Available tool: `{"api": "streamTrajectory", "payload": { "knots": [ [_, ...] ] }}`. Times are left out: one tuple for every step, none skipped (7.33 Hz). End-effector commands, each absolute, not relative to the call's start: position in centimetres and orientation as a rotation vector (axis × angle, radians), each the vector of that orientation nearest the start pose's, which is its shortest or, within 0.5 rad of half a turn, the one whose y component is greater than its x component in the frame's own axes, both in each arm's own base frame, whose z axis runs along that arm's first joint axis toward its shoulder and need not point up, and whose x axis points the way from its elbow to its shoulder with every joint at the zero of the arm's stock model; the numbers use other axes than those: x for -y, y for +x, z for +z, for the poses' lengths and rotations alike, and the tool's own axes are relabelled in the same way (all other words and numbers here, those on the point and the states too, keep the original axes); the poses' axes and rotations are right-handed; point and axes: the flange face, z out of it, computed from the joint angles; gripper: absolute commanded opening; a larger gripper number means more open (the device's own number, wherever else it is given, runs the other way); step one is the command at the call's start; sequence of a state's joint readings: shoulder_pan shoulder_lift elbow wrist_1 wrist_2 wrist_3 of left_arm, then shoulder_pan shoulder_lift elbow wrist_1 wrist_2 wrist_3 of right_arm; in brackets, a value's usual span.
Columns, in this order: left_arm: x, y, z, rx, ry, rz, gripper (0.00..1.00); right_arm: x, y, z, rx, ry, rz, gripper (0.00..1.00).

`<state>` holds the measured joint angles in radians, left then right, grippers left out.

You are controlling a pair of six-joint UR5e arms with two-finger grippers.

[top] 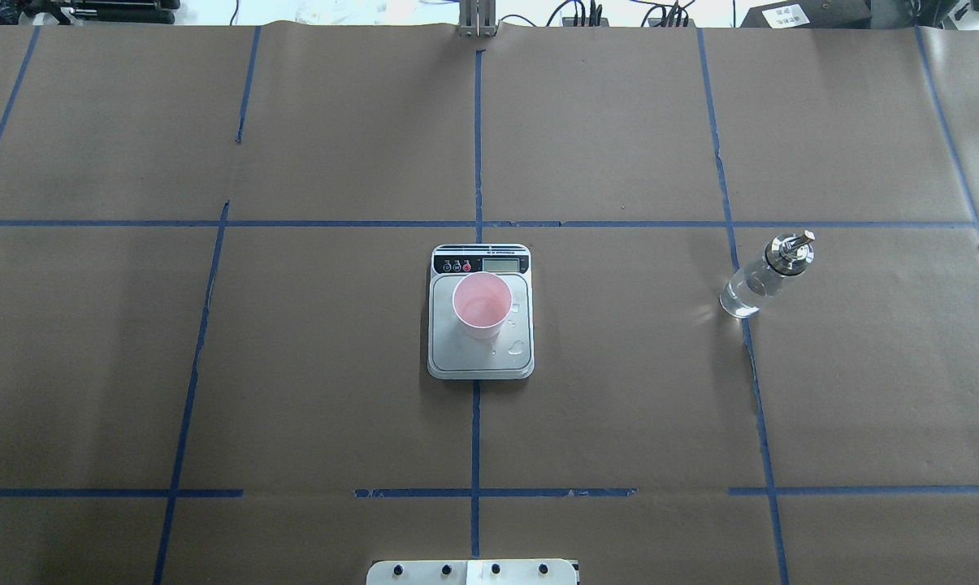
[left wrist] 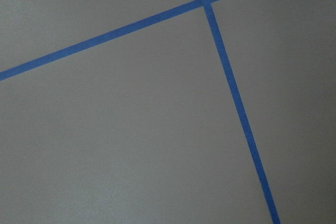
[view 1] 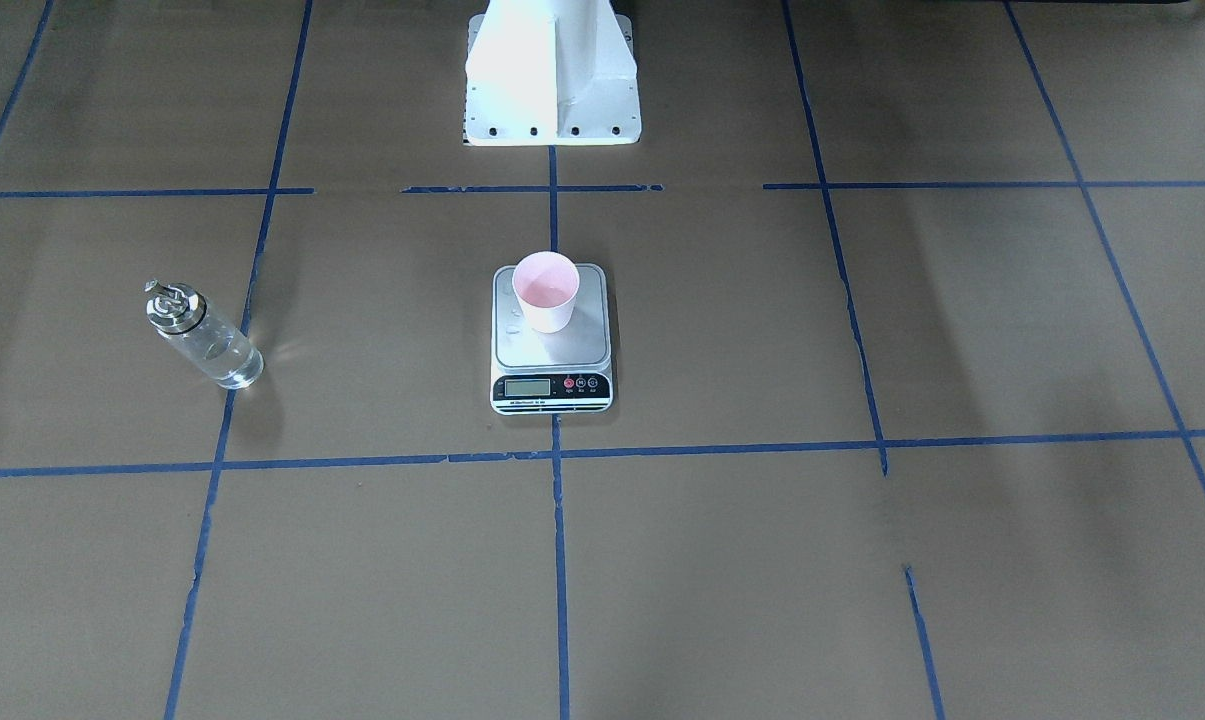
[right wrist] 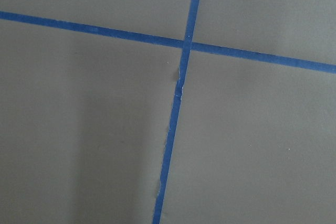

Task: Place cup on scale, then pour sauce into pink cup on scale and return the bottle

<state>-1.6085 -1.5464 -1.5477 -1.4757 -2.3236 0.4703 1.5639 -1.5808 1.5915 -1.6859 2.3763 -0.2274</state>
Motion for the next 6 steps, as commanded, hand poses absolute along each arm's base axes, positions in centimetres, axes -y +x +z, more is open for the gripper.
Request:
{"api": "streamTrajectory", "payload": {
  "knots": [
    [46.9, -8.4, 68.2, -0.762, 0.057, 0.311, 1.0, 48.2, 6.4, 65.9, 0.811, 0.0, -0.168, 1.0],
    [47.0, -8.7, 67.9, -0.76, 0.059, 0.283, 1.0, 48.2, 6.8, 65.9, 0.811, 0.003, -0.159, 1.0],
    [47.1, -9.6, 67.8, -0.751, 0.102, 0.273, 1.0, 48.1, 7.0, 65.9, 0.811, 0.005, -0.155, 1.0],
    [47.3, -9.7, 67.5, -0.746, 0.122, 0.245, 1.0, 48.2, 7.1, 65.9, 0.811, 0.007, -0.154, 1.0],
    [47.5, -9.7, 67.3, -0.742, 0.14, 0.228, 1.0, 48.2, 7.3, 65.9, 0.811, 0.008, -0.149, 1.0],
    [47.4, -9.9, 67.3, -0.742, 0.138, 0.194, 1.0, 48.2, 7.3, 65.9, 0.811, 0.008, -0.149, 1.0]
  ]
}}
